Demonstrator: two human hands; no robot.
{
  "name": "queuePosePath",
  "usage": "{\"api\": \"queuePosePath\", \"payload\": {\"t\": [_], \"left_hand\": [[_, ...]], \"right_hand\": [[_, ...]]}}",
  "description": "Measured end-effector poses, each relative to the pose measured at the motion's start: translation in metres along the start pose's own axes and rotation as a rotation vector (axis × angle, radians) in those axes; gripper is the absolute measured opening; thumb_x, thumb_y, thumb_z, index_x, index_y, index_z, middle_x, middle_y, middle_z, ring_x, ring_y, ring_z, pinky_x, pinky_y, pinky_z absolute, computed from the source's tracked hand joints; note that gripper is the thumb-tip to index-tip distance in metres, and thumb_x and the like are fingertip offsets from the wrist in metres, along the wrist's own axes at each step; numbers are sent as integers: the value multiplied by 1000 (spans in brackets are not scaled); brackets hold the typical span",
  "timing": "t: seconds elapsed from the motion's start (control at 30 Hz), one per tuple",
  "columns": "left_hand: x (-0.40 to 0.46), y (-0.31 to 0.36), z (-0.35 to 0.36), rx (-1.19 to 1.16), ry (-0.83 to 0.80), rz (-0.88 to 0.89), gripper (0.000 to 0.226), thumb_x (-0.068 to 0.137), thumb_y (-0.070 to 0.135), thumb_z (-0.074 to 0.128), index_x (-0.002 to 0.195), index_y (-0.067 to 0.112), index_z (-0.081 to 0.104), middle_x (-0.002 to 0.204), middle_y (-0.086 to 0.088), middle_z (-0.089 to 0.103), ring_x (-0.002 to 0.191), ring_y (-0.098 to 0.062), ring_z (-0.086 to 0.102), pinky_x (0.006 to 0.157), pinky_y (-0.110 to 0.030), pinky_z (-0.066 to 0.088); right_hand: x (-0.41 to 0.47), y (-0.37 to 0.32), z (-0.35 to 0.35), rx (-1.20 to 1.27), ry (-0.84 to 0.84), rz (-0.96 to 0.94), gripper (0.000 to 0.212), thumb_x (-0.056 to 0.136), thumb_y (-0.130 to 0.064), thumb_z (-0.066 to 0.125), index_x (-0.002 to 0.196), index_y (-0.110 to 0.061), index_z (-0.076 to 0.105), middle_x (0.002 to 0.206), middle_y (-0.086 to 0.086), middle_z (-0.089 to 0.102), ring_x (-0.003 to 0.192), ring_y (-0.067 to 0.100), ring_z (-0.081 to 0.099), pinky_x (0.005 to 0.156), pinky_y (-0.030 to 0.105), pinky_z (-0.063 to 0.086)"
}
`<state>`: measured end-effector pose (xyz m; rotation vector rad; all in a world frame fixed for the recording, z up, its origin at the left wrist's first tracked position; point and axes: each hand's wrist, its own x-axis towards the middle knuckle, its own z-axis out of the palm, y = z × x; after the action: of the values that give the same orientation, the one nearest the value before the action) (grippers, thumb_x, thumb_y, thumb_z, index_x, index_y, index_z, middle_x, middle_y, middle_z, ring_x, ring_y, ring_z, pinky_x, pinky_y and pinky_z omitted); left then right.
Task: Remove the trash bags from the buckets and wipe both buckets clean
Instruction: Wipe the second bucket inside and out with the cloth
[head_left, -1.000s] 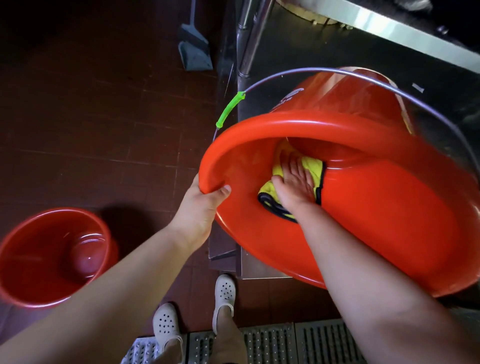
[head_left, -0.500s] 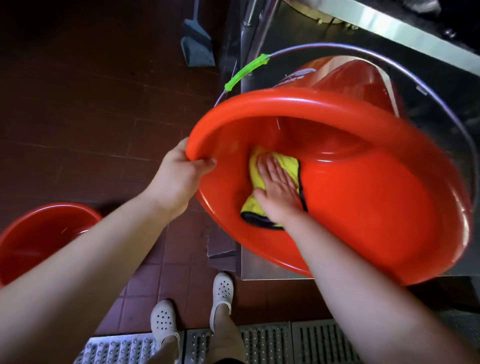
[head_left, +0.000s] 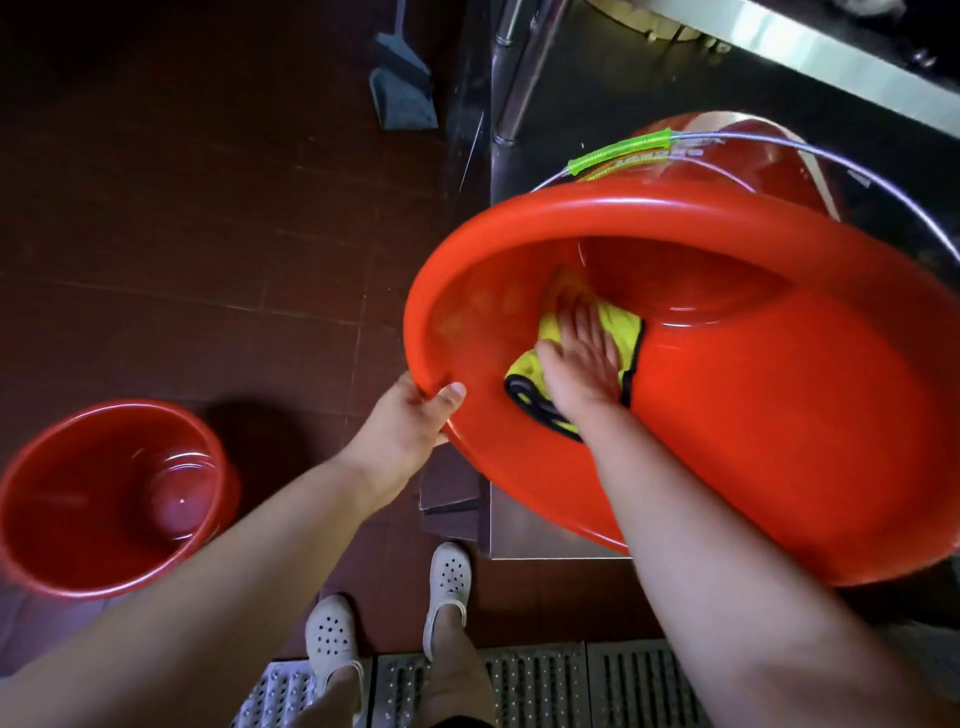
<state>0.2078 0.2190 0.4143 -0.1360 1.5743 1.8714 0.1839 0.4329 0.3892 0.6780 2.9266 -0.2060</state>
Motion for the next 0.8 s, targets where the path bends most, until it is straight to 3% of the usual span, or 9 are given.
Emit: {"api": "queuePosePath", "payload": {"t": [0.07, 0.17, 0.2, 0.3, 0.4, 0.53, 0.7, 0.8], "left_hand": [[3, -2, 3, -13, 79, 11, 23, 96, 23, 52, 117, 14, 52, 115, -10, 64, 104, -21, 63, 95, -42, 50], [4, -2, 4, 59, 175, 136, 24, 95, 20, 53, 115, 7, 53, 97, -3, 65, 88, -13, 62, 80, -19, 50], [5, -1, 3, 64, 185, 169, 20, 94, 19, 54, 112, 9, 53, 92, 0, 63, 84, -11, 59, 75, -17, 48], [11, 9, -1, 91, 220, 195, 13, 94, 22, 55, 105, 16, 49, 85, 3, 57, 79, -11, 54, 74, -27, 45], [18, 28, -6, 277, 292, 277, 16, 93, 27, 56, 104, 18, 47, 85, 7, 56, 75, -6, 54, 64, -17, 43], [14, 51, -7, 444, 283, 364, 17, 93, 30, 55, 102, 20, 44, 86, 6, 56, 75, -5, 54, 64, -23, 43], [5, 65, -2, 623, 273, 487, 21, 92, 37, 54, 97, 23, 40, 78, 6, 57, 69, -8, 57, 61, -31, 47], [8, 56, -2, 578, 265, 533, 29, 88, 38, 61, 104, 27, 39, 81, 16, 54, 70, 9, 57, 56, -8, 41]], "right_hand": [[-33, -19, 8, 40, 31, -96, 75, 84, -41, 31, 151, -22, 6, 160, 4, 2, 146, 14, 0, 117, 33, 2], [-86, -37, 17, 90, 22, -293, 84, 75, -44, 29, 148, -27, -11, 159, 5, -5, 146, 16, -5, 118, 32, -2], [-95, -37, 19, 88, 16, -354, 84, 74, -44, 28, 145, -30, -15, 158, 3, -8, 146, 16, -9, 118, 31, -5], [-89, -26, 13, 50, -1, -452, 80, 75, -45, 25, 142, -32, -15, 153, -3, -18, 143, 13, -18, 117, 31, -7], [-65, -16, 7, 15, 4, -399, 78, 80, -44, 30, 145, -30, -12, 154, -2, -17, 143, 13, -15, 117, 30, -5], [-25, 4, 4, -5, 15, -216, 76, 90, -35, 44, 151, -24, 1, 159, 3, -5, 147, 15, -2, 118, 30, 2], [21, 39, -9, -43, -27, -32, 66, 95, -35, 37, 151, -20, 5, 160, 3, 1, 146, 13, 1, 118, 29, 1], [30, 45, -5, -19, -18, -26, 68, 94, -34, 36, 151, -21, 2, 160, 2, 0, 146, 12, 0, 117, 28, -1]]}}
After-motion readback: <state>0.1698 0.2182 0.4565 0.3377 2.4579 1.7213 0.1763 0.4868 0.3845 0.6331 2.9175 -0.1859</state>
